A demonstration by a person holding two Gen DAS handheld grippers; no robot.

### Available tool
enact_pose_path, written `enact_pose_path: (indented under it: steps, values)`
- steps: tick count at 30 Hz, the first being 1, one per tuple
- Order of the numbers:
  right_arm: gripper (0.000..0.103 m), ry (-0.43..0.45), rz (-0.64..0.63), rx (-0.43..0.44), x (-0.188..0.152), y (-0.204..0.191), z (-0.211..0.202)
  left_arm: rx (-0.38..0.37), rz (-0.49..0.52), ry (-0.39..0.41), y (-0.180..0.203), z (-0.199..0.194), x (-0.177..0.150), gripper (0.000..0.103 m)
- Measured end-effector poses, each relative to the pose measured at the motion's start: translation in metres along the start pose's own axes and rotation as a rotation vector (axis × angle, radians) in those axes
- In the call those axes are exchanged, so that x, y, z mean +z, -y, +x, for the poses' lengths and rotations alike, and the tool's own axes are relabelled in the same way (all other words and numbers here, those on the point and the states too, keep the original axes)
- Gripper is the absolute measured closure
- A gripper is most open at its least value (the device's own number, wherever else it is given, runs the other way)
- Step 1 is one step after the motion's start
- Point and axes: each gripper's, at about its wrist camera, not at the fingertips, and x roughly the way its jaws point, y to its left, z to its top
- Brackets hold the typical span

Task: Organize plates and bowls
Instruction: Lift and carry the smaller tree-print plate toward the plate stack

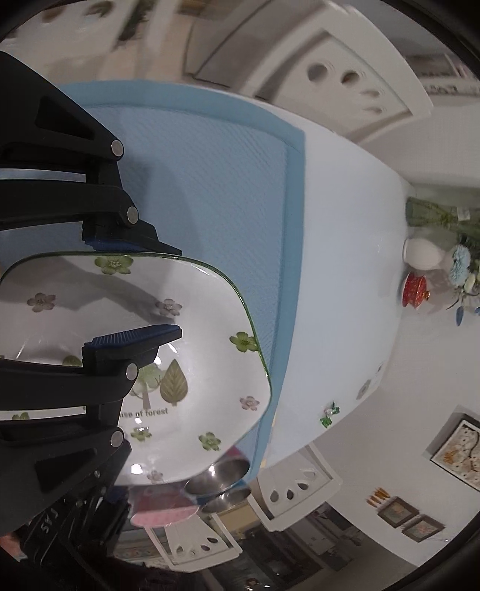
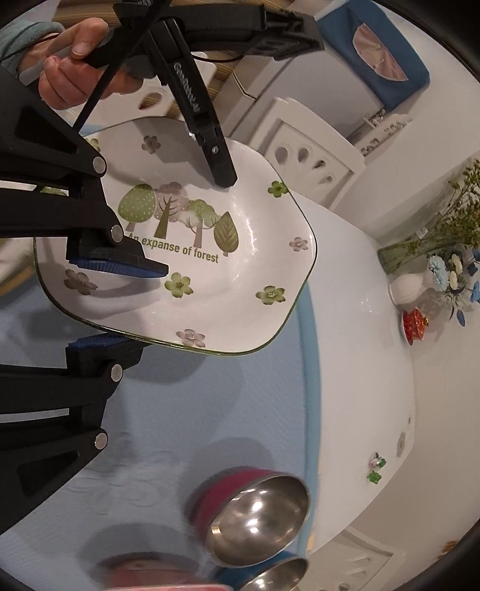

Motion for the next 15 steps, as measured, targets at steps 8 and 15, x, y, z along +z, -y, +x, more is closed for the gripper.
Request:
enact_pose_path:
  steps: [8,15]
  values:
    - [0.077,-0.066,-0.001,0.056,-0.051,-0.02,-0.028,0.075,-0.025,0.013,-0.005,-0.055,-0.059,0.072]
    - [0.077,-0.119,-0.078,0.056,-0.095,-0.04,-0.047,0.075,-0.073,-0.009,-0.013,-0.08,-0.115,0.073]
